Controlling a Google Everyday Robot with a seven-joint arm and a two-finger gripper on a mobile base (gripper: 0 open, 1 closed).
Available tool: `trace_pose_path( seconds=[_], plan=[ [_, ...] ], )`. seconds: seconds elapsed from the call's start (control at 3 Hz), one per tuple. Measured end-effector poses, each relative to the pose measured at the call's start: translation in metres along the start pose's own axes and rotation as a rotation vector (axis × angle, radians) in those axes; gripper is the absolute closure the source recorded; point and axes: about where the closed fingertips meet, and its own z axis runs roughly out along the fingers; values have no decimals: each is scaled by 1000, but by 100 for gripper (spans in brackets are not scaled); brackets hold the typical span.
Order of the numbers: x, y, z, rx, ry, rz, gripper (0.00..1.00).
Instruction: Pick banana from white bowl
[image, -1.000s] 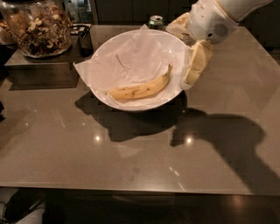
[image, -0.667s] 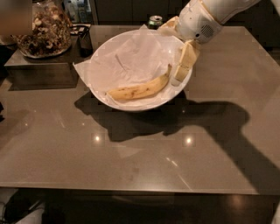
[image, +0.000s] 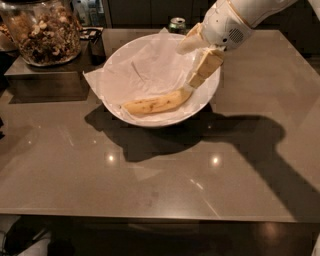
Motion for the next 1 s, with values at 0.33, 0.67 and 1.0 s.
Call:
trace_pose_path(
  seconds=[0.33, 0.67, 1.0],
  plan=[
    [0, -6, 15, -25, -24, 1, 21],
    [6, -15, 40, -82, -47, 15, 16],
    [12, -22, 64, -127, -58, 33, 17]
  ],
)
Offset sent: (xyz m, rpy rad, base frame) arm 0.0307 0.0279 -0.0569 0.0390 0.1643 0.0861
